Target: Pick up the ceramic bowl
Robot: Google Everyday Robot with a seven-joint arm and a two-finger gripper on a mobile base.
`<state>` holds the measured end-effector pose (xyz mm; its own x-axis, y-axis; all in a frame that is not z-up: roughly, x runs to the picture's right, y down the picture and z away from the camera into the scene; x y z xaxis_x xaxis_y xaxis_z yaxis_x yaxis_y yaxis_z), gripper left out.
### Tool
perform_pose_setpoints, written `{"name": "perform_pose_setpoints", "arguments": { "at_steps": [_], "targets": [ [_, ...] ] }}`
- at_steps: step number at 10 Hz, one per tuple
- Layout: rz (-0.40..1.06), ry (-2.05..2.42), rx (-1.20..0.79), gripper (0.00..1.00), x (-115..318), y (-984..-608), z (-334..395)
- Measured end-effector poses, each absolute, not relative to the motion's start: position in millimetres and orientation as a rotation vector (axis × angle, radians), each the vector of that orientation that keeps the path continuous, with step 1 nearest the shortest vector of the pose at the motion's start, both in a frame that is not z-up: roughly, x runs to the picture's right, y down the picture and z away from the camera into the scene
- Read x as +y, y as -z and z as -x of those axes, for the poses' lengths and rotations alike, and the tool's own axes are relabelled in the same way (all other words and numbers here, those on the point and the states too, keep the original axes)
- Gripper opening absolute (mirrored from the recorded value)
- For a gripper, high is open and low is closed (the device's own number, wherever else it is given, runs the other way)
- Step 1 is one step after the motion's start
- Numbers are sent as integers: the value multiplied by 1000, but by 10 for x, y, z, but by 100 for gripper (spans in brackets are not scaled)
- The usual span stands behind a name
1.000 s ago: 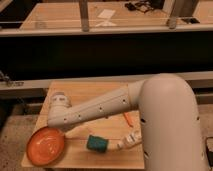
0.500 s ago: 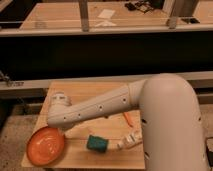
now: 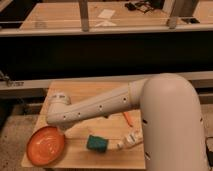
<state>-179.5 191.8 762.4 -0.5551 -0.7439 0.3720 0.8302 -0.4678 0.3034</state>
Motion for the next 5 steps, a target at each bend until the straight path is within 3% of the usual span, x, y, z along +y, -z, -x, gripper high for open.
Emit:
{"name": "perform_pose_setpoints", "arguments": {
  "at_steps": [1,5],
  "targets": [
    [229,2096,-567,60,1920,-7610,1798],
    [212,2109,-576,24,1885,-7543,1783]
  ]
}}
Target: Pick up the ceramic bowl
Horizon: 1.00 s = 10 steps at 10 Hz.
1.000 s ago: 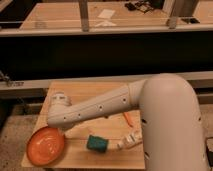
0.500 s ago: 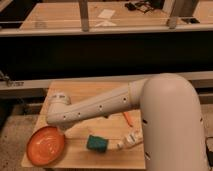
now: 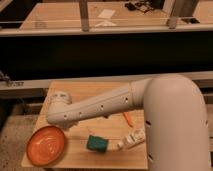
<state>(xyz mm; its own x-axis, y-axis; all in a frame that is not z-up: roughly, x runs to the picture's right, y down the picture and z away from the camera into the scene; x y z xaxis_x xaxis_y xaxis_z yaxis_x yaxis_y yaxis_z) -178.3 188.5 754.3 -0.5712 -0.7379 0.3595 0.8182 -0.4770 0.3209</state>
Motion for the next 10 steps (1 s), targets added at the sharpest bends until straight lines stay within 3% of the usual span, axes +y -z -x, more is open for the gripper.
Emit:
{"name": "perform_pose_setpoints", "arguments": {
  "at_steps": [1,3,7,8,10],
  "targets": [
    [208,2110,-578,17,1875,-7530,1770],
    [205,2111,-582,19,1872,-7511,1762],
    [192,2138,-594,54,1870,-7441,1849],
    [190,2143,-598,55,1875,-7432,1865],
    [183,2135,-605,41,1860,-7415,1849]
  ]
}}
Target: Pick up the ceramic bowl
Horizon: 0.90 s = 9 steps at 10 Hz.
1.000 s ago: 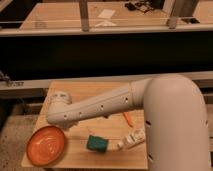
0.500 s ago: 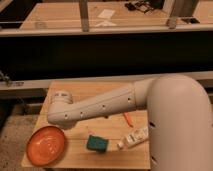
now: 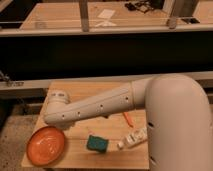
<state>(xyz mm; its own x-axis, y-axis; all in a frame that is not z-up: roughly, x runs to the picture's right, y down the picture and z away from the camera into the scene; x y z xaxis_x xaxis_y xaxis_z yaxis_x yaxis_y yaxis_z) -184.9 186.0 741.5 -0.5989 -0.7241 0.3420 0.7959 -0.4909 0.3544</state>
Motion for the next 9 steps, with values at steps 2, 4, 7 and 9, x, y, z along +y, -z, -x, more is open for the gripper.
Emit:
{"name": "perform_pose_setpoints", "arguments": {
  "at_steps": [2,4,7,9],
  "targets": [
    [173,2138,-613,23,1856,-7392,1875],
    [169,2142,-619,17,1857,-7374,1871],
    [163,2137,-632,10,1852,-7363,1867],
    [156,2138,-641,13,1857,-7352,1885]
  ]
}}
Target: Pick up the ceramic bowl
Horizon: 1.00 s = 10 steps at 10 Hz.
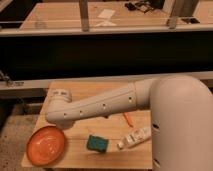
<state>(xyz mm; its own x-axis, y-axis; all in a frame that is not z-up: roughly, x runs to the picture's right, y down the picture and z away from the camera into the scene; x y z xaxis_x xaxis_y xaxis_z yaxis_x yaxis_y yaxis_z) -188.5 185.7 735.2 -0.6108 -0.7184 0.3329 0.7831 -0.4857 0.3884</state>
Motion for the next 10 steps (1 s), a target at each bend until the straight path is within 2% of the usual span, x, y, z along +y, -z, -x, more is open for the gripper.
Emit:
{"name": "perform_pose_setpoints", "arguments": {
  "at_steps": [1,3,5,8,10],
  "targets": [
    [155,2138,-645,14,1858,-7346,1887],
    [153,2135,-656,24,1862,-7324,1897],
    [148,2134,-663,18,1855,-7316,1893],
    [143,2133,-676,18,1850,-7284,1899],
    [138,2134,-683,26,1848,-7270,1908]
  ]
}}
